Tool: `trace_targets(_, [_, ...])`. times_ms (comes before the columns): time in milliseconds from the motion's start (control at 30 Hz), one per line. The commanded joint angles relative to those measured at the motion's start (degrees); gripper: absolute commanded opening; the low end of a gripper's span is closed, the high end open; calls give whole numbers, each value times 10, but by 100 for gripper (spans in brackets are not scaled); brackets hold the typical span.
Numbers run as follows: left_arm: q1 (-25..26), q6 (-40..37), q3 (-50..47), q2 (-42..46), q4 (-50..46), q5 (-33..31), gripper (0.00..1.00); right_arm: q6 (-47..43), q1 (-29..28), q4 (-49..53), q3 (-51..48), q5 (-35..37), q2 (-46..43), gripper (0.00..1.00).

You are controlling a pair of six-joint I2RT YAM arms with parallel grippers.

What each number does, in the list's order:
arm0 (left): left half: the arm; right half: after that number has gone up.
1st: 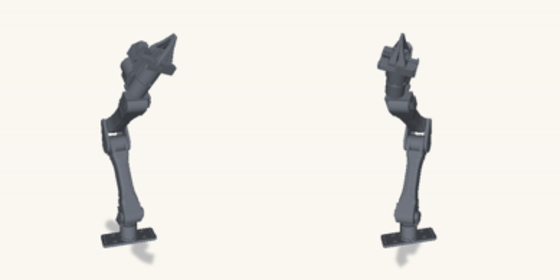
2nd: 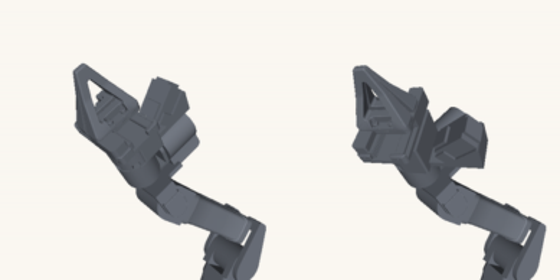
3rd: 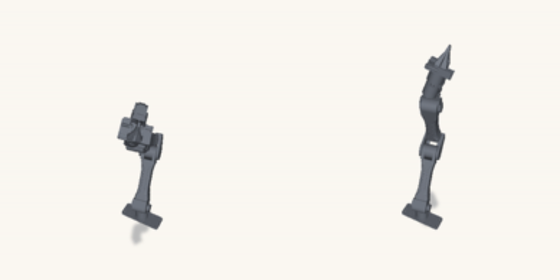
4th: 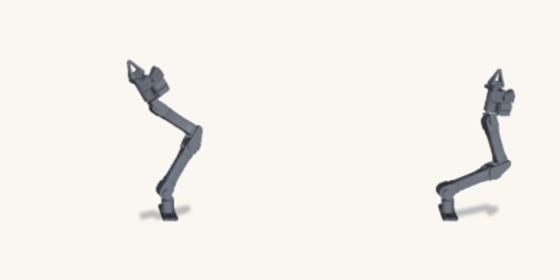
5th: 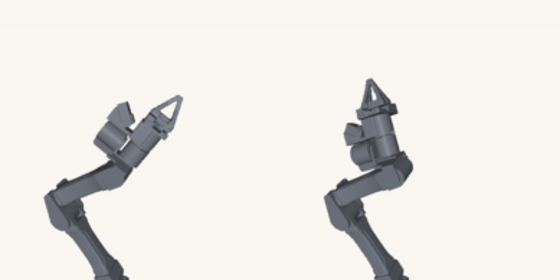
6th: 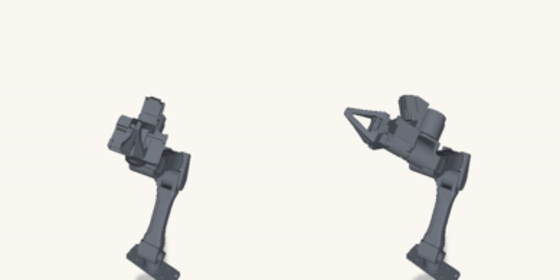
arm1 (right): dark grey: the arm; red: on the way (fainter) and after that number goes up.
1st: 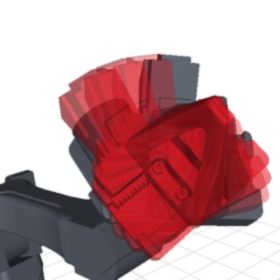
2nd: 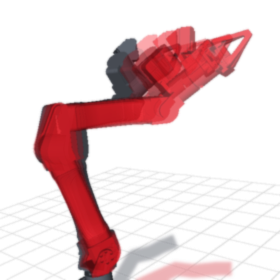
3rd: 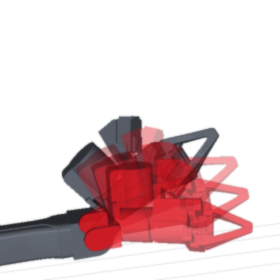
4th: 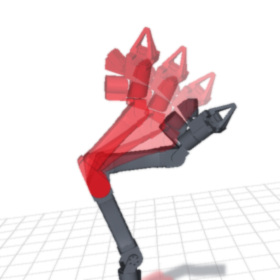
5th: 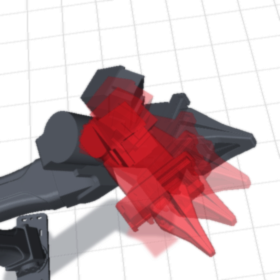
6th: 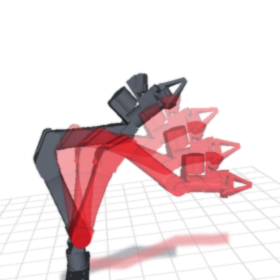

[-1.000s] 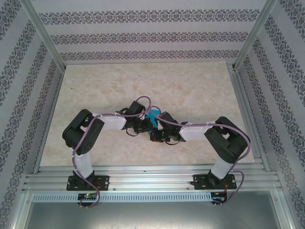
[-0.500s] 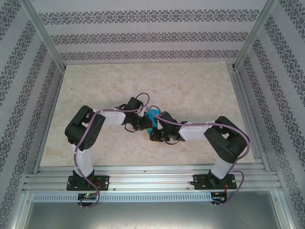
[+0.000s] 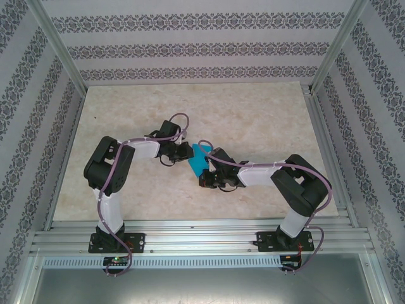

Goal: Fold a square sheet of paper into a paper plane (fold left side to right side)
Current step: Third fold the triangle at the center of the table.

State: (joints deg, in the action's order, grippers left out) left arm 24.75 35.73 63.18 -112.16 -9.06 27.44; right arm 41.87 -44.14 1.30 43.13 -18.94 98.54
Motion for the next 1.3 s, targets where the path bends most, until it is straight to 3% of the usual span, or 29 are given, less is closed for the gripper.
trace_targets(0, [-40,-35,13,-25,-4,-72,16,-16,-11,131,-31,32,42,1])
trace_targets(267, [-50,-56,-2,62,-18,-63,20,-15,-11,124,-28,28,43,1])
trace_targets(533, [-19,-39,-88,161,35,38,19,-15,-11,125,-25,27,46,1])
trace_targets(733, [31,-39,-87,127,36,39,19,-13,-11,126,-24,28,46,1])
trace_targets(1100, [42,-50,-64,43,28,13,18,-6,-10,112,-17,24,21,1])
trace_targets(1267, [43,-56,-58,28,7,-17,18,20,-9,91,-13,22,-32,2])
